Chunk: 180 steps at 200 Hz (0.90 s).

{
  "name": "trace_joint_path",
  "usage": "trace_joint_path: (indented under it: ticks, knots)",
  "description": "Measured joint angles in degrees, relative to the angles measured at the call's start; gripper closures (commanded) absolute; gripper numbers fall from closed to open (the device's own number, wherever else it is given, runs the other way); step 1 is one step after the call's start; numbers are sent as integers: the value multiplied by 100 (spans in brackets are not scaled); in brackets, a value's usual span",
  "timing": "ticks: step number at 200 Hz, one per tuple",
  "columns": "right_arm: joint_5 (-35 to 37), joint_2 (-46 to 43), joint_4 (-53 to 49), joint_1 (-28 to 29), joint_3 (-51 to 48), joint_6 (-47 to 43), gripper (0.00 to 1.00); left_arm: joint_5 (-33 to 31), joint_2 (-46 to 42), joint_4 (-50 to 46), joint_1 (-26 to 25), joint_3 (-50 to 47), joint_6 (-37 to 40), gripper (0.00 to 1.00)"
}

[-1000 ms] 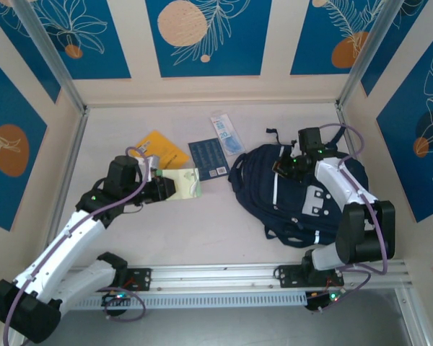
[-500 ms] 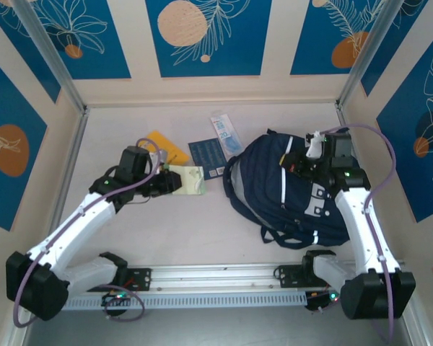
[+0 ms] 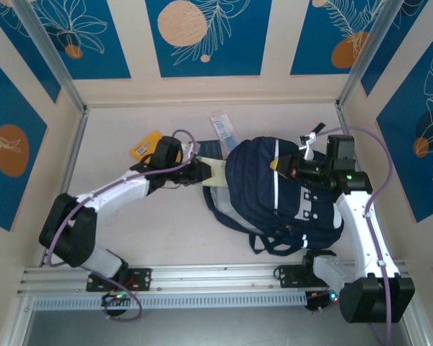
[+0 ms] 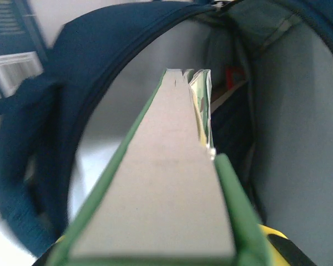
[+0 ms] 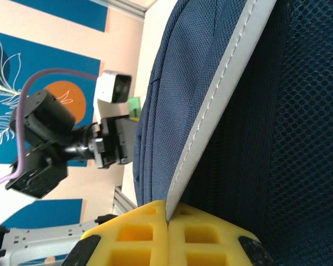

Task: Pack books, pencil case, and school supplies into a backpack

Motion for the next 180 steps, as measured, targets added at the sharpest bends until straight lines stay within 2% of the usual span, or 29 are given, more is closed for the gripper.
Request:
trace_joint_path:
  ticks: [52,114,148,180]
  knots:
    - [-192,44,24,-26,116,107,100,273,752,1574,-800,4,-669,100]
    - [-560,219,492,-109,208,686,100,170,1943,3523,-1196,-33,-1996,100]
    - [-592,271,610,-120,280,833,100,72,2739,3832,-1419,525,-2441,100]
    - [-616,284,693,-120,282,892,100,20,3279,3637,-1672,1517,-2498,100]
